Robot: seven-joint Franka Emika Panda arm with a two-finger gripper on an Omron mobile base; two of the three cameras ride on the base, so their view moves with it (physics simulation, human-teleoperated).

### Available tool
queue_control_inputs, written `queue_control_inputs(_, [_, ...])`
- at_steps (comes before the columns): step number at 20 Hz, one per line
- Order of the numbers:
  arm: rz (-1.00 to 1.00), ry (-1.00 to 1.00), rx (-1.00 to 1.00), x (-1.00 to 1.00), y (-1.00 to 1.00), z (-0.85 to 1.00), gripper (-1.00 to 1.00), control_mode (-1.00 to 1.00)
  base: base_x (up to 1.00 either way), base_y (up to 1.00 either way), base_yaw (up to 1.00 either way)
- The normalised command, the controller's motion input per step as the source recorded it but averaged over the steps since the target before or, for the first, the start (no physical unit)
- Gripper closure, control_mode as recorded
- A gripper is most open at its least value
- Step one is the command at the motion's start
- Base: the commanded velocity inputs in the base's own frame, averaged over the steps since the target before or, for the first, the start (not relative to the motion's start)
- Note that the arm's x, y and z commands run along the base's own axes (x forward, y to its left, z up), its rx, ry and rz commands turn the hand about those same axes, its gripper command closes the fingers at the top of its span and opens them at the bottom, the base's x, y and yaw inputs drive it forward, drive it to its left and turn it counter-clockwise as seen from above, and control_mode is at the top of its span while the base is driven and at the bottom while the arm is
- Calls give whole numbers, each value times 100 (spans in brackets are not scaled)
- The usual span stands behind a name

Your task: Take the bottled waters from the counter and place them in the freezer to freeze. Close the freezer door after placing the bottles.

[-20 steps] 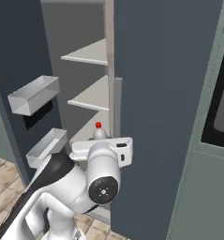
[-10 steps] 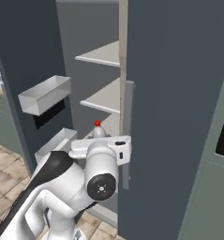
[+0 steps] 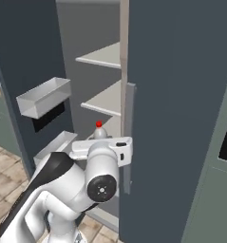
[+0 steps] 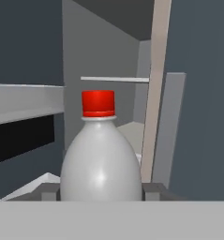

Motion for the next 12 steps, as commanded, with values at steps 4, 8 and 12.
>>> queue_control_inputs(4, [0,0,0,0,0,0,100,100,63,-8,5])
queue_control_inputs(8, [0,0,0,0,0,0,100,100,39,-3,1])
queue_control_inputs(12, [0,0,0,0,0,0,100,100,3,0,0])
